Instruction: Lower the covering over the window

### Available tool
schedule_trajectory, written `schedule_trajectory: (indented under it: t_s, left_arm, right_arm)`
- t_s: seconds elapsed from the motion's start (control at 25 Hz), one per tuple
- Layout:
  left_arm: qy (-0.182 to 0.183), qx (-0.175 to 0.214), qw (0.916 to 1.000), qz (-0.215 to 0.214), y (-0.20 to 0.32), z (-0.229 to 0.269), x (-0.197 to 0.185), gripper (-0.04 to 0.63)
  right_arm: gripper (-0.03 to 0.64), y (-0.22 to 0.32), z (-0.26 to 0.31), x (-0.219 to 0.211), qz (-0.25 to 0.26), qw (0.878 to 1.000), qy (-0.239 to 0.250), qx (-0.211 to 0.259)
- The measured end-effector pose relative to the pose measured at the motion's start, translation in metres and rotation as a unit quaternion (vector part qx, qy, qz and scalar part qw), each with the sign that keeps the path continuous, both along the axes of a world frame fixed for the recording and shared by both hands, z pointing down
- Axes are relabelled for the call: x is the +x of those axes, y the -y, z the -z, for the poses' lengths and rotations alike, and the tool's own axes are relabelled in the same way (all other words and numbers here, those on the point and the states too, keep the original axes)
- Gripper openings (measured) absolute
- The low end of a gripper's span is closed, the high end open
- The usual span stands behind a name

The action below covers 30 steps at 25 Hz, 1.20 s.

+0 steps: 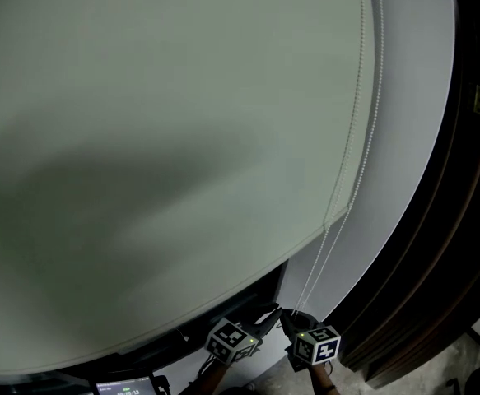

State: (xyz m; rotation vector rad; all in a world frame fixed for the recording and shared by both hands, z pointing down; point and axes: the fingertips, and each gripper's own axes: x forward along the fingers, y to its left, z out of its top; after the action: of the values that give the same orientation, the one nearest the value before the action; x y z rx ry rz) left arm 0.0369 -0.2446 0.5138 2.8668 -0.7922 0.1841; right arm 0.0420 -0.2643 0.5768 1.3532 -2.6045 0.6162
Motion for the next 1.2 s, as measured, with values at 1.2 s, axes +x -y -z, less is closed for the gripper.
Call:
schedule_trajectory:
  t_s: [1.2]
  left_arm:
    - [-0.060, 0.063, 0.9955, -0.036, 0.055, 0.074, 0.044, 0.005]
  right_arm:
    - [0.009, -0.029, 0.081, 0.050, -0.025, 0.995, 0.061, 0.070]
